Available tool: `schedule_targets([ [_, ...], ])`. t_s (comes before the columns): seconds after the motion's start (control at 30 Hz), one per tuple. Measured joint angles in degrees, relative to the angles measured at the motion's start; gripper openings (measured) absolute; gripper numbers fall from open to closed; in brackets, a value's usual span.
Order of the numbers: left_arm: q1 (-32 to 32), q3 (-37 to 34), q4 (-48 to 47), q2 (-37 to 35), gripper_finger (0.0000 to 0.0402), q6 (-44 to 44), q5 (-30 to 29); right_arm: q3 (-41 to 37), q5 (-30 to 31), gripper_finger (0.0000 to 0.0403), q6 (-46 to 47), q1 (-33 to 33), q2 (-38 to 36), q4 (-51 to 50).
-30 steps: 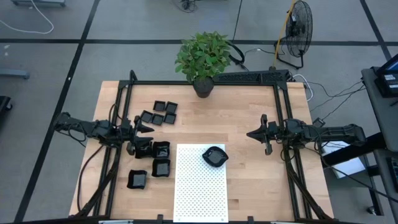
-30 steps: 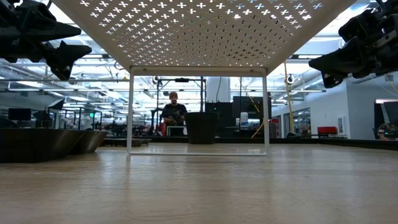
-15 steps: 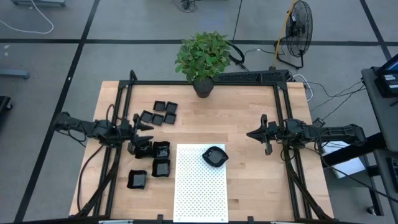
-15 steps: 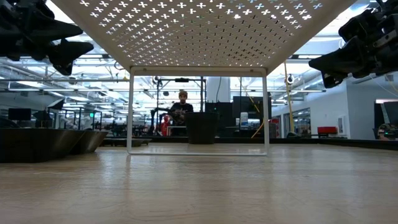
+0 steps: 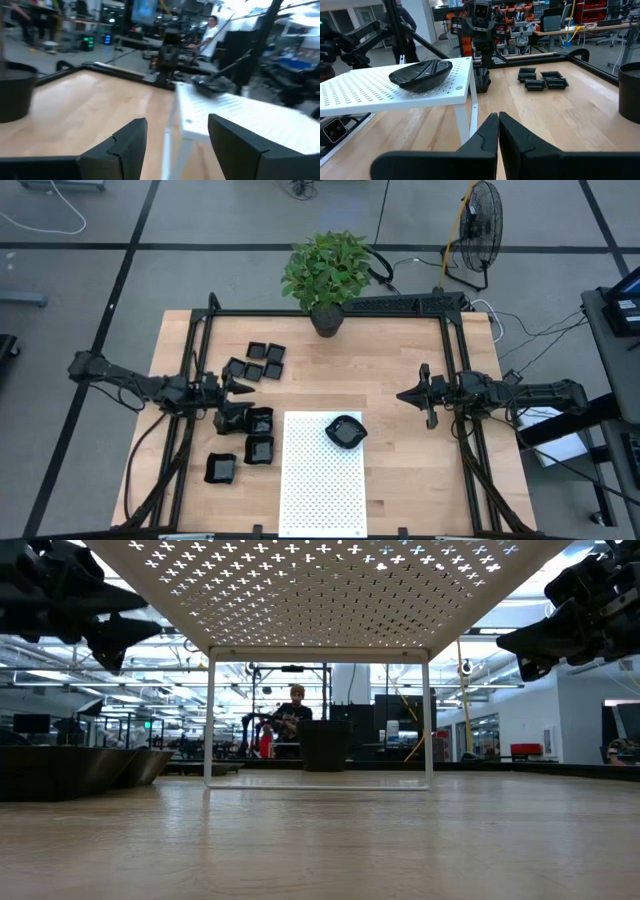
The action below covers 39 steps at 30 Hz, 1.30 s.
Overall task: Pick & Place Mini shaped plates
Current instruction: Put the distorted square plate on the shelf
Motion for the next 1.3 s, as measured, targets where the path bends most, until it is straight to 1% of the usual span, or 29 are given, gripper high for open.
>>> schedule_targets([
  [0.1, 0.01, 0.01, -0.36, 1.12, 0.0214, 0.83, -3.59, 0.00, 0.02, 0.0000, 0.00, -0.01, 0.00, 0.00],
  [0.17, 0.02, 0.01, -0.43, 1.70, 0.0214, -0.26, -3.46, 0.00, 0.01, 0.0000, 0.00, -0.01, -0.01, 0.00],
  [0.23, 0.02, 0.08, -1.33, 2.12, 0.0214, -1.41, -0.93, 0.00, 0.01, 0.0000, 0.00, 0.00, -0.01, -0.02],
  [0.33, -0.01, 2.43, -7.90, 2.49, 0.0214, -0.93, 3.22, 0.00, 0.00, 0.0000, 0.00, 0.00, 0.00, -0.01],
  [0.4, -0.02, 5.62, -15.12, 2.73, 0.0214, -2.97, 3.56, 0.00, 0.00, 0.0000, 0.00, 0.02, -0.02, -0.02],
  [0.53, -0.02, 14.48, -34.56, 4.87, 0.0214, -8.40, 0.36, 0.00, 0.02, 0.0000, 0.00, 0.02, 0.00, -0.02],
  [0.67, 0.00, 22.56, -53.73, 9.03, 0.0214, -13.58, -2.18, 0.00, 0.01, 0.0000, 0.00, 0.01, -0.02, 0.00],
  [0.73, 0.00, 24.84, -60.13, 11.56, 0.0214, -17.43, -1.81, 0.00, 0.02, 0.0000, 0.00, -0.01, 0.00, 0.00],
  [0.8, 0.02, 25.52, -64.69, 14.21, 0.0214, -22.19, 0.27, 0.00, 0.02, 0.0000, 0.00, 0.00, -0.02, 0.00],
  [0.9, 0.02, 24.82, -67.35, 18.57, 0.0214, -28.88, 4.23, 0.00, 0.02, 0.0000, 0.00, 0.02, -0.02, 0.00],
  [0.97, 0.00, 24.03, -68.48, 21.68, 0.0214, -32.26, 5.69, 0.00, 0.01, 0.0000, 0.00, 0.00, -0.02, 0.00],
  [1.03, 0.00, 23.69, -69.32, 24.63, 0.0214, -34.73, 5.81, 0.00, 0.00, 0.0000, 0.00, 0.00, -0.02, 0.00],
  [1.13, 0.02, 23.68, -69.88, 28.41, 0.0214, -36.21, 5.40, 0.00, 0.01, 0.0000, -0.01, 0.02, 0.00, 0.00],
  [1.3, 0.00, 23.68, -70.07, 32.88, 0.0213, -38.81, 5.56, 0.00, 0.00, 0.0000, 0.00, -0.01, -0.02, 0.03],
])
